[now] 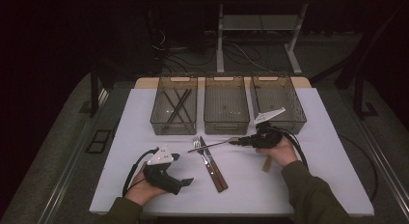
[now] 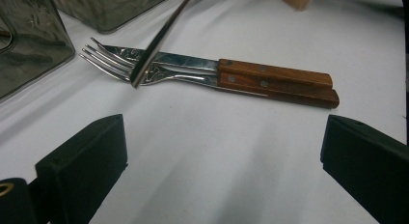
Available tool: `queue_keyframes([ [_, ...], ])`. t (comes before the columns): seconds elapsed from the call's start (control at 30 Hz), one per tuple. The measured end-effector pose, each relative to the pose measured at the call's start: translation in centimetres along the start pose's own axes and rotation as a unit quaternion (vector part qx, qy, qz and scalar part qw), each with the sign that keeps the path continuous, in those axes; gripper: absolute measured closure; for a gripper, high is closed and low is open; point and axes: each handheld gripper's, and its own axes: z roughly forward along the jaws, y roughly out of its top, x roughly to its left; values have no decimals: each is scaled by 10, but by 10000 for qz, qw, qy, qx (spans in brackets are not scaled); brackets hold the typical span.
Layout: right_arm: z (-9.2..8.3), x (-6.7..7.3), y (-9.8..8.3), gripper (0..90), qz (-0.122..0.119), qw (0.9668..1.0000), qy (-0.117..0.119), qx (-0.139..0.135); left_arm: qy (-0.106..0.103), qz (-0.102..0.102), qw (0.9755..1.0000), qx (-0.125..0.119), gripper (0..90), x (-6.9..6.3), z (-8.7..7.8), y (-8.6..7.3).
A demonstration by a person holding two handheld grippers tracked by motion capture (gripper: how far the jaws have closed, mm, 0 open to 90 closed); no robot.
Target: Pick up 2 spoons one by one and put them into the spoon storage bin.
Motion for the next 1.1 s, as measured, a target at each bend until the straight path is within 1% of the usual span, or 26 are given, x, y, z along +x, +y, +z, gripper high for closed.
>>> queue_keyframes([
  [0.23,-17,1,1,879,73,9997,-108,-192,9,12,10000,3,16,0,0,0],
  [0.43,-31,3,2,879,148,9989,-243,-369,19,8,10000,-1,17,0,0,0],
  [0.6,-41,4,4,879,208,9982,-296,-473,15,2,10000,-7,16,0,0,0],
  [0.73,-49,2,5,879,246,9972,-394,-588,13,1,10000,-8,16,0,0,0],
  [0.83,-56,1,7,879,227,9966,-514,-603,12,0,10000,1,16,0,0,0],
  [0.97,-65,-1,9,879,281,9942,-717,-754,7,-2,10000,5,16,0,1,0],
  [1.03,-69,-3,9,879,341,9927,-824,-818,10,-5,10000,6,16,0,1,0],
  [1.07,-71,-4,9,879,412,9922,-842,-822,12,-7,10000,6,16,0,1,0],
  [1.1,-72,-5,10,879,452,9913,-911,-841,15,-18,10000,3,16,0,1,0],
])
